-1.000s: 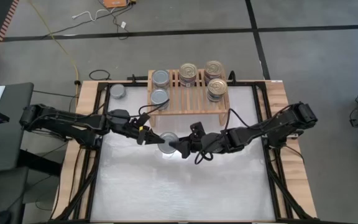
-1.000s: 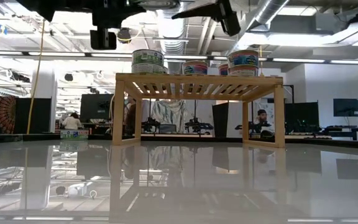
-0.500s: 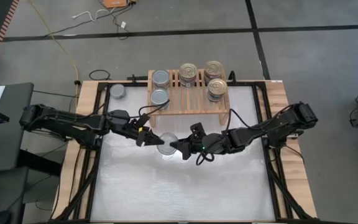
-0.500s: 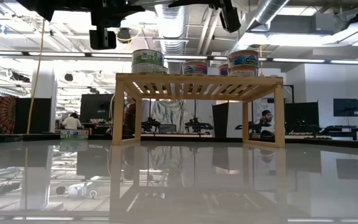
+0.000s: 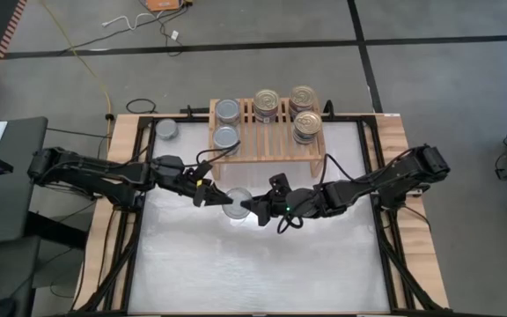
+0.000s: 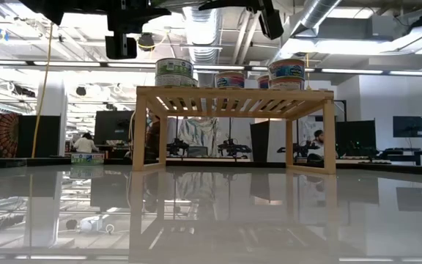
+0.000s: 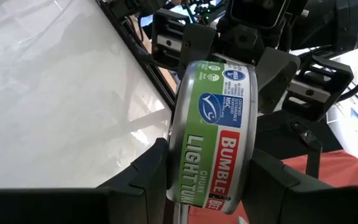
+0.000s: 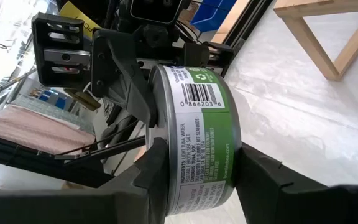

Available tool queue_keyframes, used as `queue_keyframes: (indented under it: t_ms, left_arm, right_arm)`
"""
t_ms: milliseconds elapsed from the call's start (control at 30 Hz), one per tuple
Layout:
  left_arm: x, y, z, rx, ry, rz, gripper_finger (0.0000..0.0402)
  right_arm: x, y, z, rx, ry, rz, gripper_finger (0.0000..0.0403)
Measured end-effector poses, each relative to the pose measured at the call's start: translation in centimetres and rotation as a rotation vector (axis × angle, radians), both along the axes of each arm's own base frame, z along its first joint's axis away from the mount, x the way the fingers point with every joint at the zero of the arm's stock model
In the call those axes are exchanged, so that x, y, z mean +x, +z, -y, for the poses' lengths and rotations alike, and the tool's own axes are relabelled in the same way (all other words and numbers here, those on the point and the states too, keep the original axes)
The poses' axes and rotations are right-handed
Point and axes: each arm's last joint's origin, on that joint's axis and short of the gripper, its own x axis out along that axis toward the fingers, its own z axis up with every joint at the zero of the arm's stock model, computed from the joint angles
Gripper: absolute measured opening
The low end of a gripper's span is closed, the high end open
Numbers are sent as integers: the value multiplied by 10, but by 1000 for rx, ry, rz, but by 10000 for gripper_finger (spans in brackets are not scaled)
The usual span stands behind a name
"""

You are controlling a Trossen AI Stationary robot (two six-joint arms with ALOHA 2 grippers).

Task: Stack canned seafood by type on shelf
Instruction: Put the green tuna can on the shelf

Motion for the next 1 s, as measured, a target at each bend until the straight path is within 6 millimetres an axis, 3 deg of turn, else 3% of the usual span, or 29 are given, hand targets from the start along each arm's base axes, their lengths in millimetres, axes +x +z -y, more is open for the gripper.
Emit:
queue_keyframes:
  t_ms: [667,1000]
  left_arm:
    - [0,-1,-1,40,35,4,158]
    - [0,-2,-2,61,67,-7,253]
  right_arm:
    - [-1,-2,-1,-7,3,-22,180]
    - [-1,-4,-2,-15,13,-40,177]
